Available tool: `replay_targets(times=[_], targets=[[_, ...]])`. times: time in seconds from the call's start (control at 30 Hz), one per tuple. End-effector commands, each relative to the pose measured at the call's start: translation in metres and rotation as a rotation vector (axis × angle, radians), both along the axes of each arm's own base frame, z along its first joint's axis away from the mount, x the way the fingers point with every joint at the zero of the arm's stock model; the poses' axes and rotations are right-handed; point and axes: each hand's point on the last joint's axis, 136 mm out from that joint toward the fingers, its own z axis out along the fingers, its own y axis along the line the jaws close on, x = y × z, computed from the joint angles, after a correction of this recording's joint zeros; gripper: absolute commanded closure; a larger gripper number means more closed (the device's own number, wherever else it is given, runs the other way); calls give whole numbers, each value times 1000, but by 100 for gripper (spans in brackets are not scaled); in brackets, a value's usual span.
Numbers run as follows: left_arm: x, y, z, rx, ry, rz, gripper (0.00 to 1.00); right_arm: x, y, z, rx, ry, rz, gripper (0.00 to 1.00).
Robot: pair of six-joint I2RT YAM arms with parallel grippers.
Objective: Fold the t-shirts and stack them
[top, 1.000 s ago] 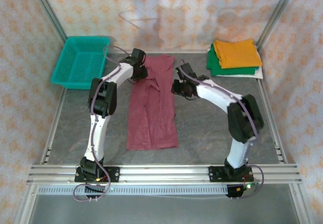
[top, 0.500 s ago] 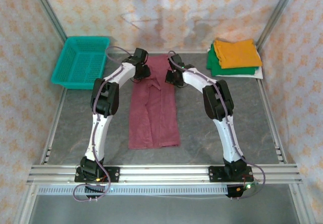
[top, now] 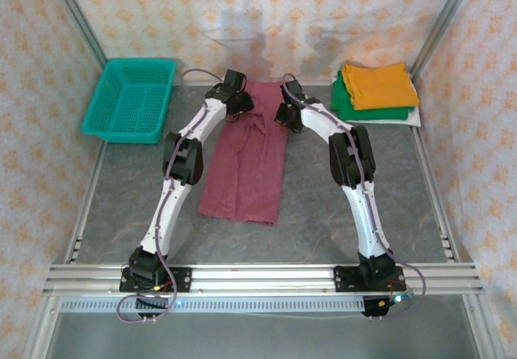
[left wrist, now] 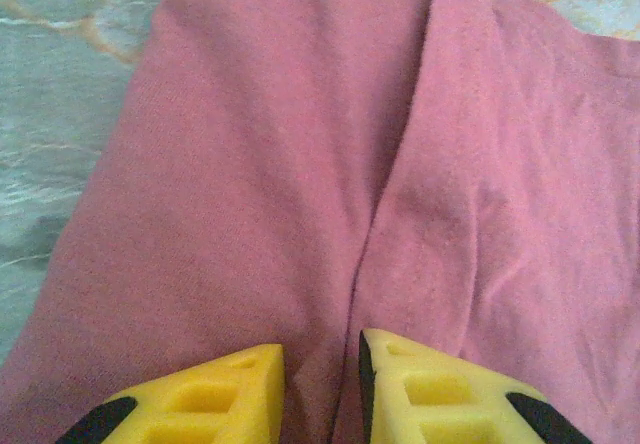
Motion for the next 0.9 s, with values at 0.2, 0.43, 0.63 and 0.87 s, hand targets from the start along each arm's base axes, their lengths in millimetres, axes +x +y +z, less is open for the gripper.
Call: replay_targets(times=[0.2, 0.43, 0.63, 0.87], targets=[[-23, 4, -34, 13, 122, 38, 73, 18, -36, -28, -73, 44, -71, 91], [-11, 16, -22, 17, 72, 67, 71, 26, -34, -20, -59, 27, -71, 89], [-1, 24, 1, 22, 31, 69, 67, 26, -28, 3, -23, 19, -57, 78], [-1, 41, 119, 77, -149, 57, 51, 14, -12, 98, 128, -88, -10, 62]])
